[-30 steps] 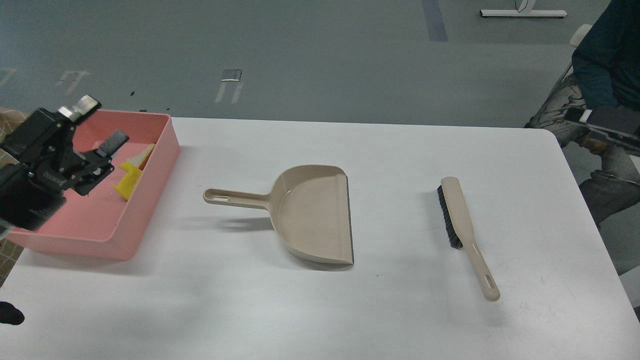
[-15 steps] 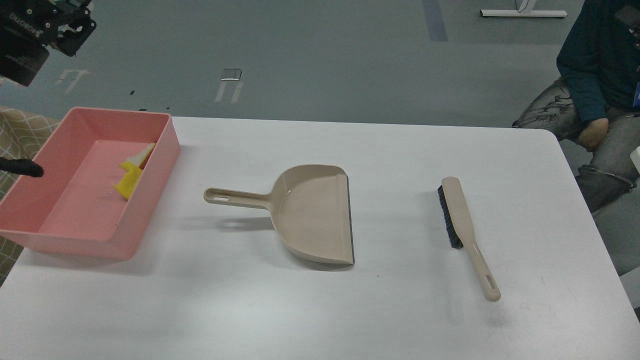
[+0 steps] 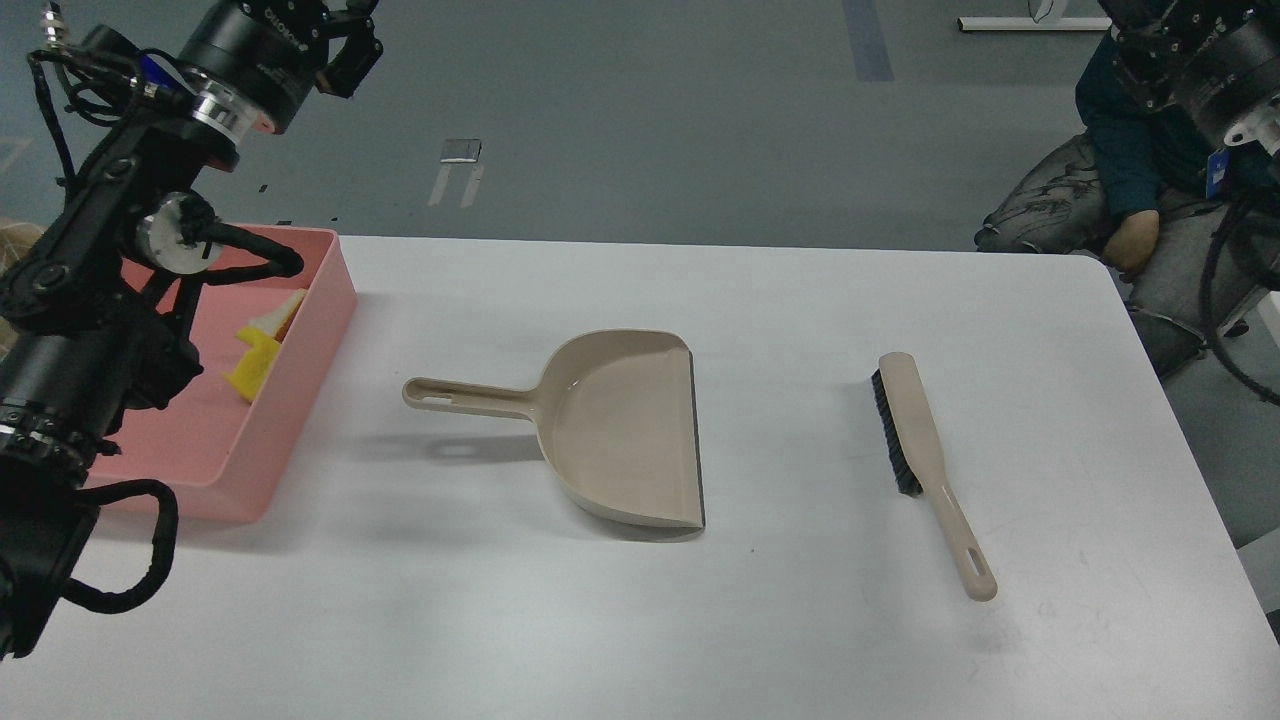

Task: Sweep and dump garbage into bin

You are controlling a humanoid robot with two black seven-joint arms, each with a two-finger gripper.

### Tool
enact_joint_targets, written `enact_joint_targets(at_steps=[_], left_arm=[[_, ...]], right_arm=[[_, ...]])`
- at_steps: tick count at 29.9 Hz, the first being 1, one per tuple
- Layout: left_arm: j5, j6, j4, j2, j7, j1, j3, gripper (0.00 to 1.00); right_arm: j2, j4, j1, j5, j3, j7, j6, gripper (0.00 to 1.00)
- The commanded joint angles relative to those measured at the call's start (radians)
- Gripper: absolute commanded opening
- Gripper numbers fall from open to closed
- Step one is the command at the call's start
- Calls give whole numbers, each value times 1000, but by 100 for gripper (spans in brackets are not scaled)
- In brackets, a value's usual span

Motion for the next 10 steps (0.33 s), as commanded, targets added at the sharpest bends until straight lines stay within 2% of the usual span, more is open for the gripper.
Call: enact_joint_targets(at_steps=[1,5,10], left_arm=[[-21,0,22,-74,-4,2,14,98],[-44,2,22,-114,-17,2,14,98],[-83,69,22,-126,-1,-11,20,98]], right_arm=[[54,-57,2,53,0,1,-23,96],[79,-63,-3,54,-5,1,-54,96],[125,-59,-6,71,1,1,-78,96]])
